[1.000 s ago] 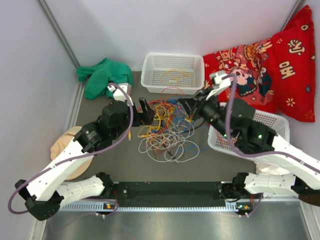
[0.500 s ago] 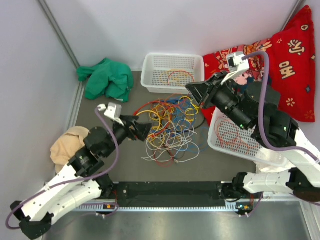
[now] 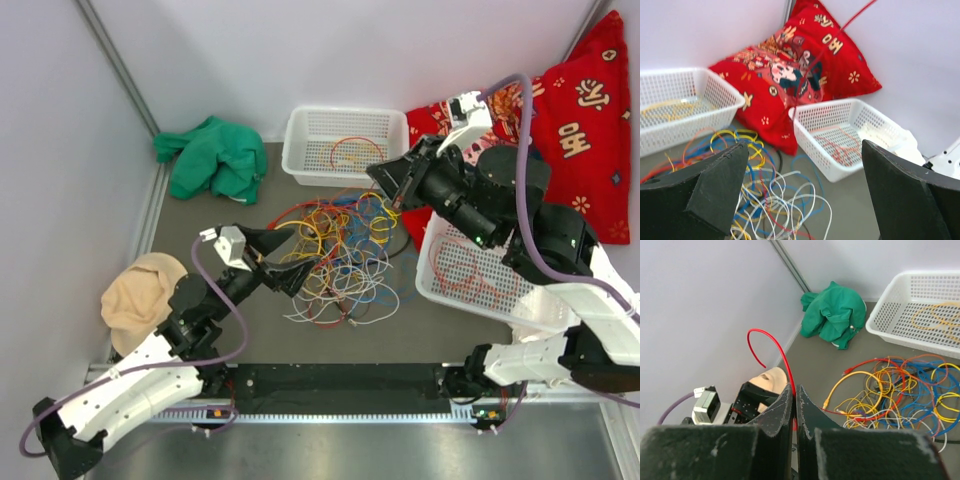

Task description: Untangle the cables

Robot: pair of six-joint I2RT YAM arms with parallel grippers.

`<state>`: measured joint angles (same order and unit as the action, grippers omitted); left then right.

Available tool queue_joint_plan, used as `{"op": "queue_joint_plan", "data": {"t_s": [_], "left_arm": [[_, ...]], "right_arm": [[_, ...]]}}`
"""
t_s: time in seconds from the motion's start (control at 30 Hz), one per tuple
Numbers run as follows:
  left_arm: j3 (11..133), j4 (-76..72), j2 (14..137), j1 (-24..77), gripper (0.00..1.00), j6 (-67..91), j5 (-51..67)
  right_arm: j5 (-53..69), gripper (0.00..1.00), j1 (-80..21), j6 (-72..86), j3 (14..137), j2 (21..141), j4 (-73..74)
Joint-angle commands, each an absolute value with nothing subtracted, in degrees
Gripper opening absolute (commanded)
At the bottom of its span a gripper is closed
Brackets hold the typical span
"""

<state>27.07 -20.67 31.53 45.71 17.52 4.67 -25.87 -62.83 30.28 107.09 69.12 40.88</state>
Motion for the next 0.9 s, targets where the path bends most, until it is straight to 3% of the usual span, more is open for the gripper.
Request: {"op": "queue_joint_plan", "data": {"t_s": [0.0, 0.2, 0.5, 0.6, 0.63, 0.7, 0.73, 0.77, 0.87], "left_arm": [[27.07, -30.57, 34.97, 45.79, 0.99, 13.72, 6.15], [28.65, -36.29, 42.79, 45.88, 0.99, 10.82, 4.83], [30.67, -43.77, 51.50, 45.79, 0.84, 13.62, 8.96], [31.46, -43.34, 52.47, 45.79, 0.62, 13.97, 10.28], [31.81, -42.81, 52.56, 45.79, 0.42, 13.89, 10.37], [32.52, -40.88, 52.12, 45.79, 0.24, 13.97, 9.68], [32.78, -40.43, 51.86, 45.79, 0.00, 14.24, 8.97], [33.04, -39.99, 51.42, 45.79, 0.00, 14.67, 7.92], [36.72, -32.02, 48.35, 45.70, 0.00, 18.26, 4.49]], "right_arm": [[-23.12, 0.00, -62.49, 34.36, 111.61, 71.01, 42.63], [-17.85, 0.00, -62.49, 38.75, 112.68, 71.28, 42.89], [-15.47, 0.00, -62.49, 40.87, 110.22, 69.70, 42.54], [-15.99, 0.00, -62.49, 40.87, 108.37, 68.73, 42.10], [-16.26, 0.00, -62.49, 40.87, 107.93, 68.56, 41.93], [-17.04, 0.00, -62.49, 40.09, 106.27, 67.77, 41.49], [-17.57, 0.00, -62.49, 39.64, 105.56, 67.50, 41.31], [-18.27, 0.25, -62.49, 39.20, 104.43, 66.63, 41.57], [-22.40, 0.71, -62.49, 37.27, 100.83, 64.87, 42.53]]}}
